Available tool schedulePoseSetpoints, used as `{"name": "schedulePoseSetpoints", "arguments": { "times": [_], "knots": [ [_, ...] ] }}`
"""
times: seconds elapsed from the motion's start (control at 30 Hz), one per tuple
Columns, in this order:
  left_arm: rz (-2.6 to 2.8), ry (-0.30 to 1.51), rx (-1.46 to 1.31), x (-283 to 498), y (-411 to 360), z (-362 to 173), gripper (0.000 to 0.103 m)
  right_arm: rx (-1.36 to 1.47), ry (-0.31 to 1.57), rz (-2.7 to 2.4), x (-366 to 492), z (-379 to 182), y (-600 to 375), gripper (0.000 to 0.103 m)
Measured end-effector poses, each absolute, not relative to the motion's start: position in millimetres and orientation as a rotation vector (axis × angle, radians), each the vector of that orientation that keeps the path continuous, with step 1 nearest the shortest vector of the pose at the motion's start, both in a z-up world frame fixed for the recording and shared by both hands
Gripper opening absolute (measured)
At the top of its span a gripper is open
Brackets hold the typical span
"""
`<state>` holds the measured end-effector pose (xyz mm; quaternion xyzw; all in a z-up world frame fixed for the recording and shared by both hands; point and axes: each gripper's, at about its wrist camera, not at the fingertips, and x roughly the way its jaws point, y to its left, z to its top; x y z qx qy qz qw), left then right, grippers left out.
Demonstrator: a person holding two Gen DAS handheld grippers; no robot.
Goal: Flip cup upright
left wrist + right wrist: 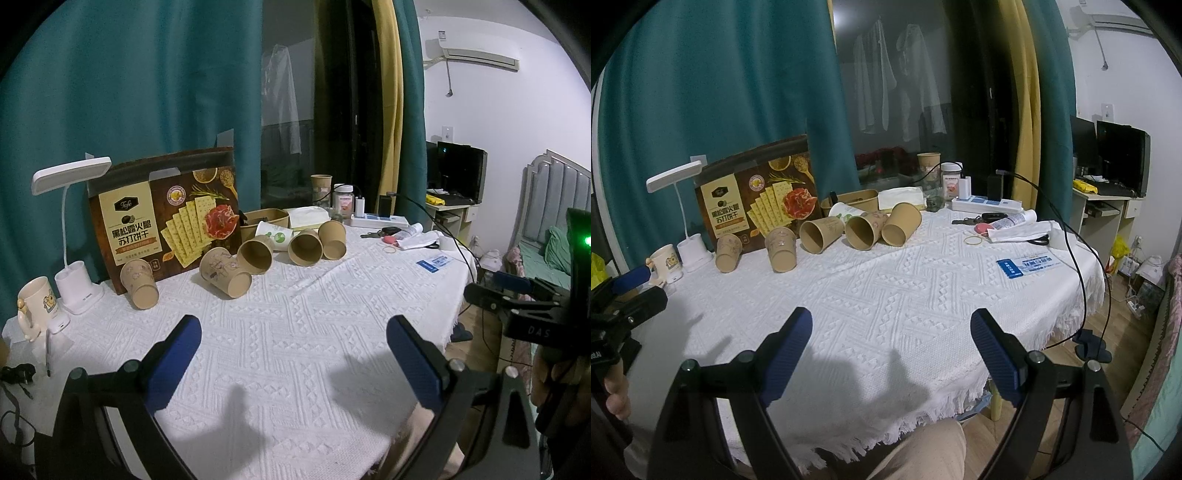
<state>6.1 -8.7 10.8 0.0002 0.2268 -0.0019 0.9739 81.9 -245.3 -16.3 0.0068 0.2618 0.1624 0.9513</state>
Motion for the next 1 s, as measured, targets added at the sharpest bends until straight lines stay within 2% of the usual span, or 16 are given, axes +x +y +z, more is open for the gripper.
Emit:
{"name": "schedulePoseSetpoints", "arguments": {
  "times": [1.0],
  "knots": [
    [-0.005, 0.451, -0.002, 9.5, -8.2, 9.8, 0.100, 0.015, 0.531, 0.329, 83.6, -17.1, -246.5, 0.086]
  ]
}}
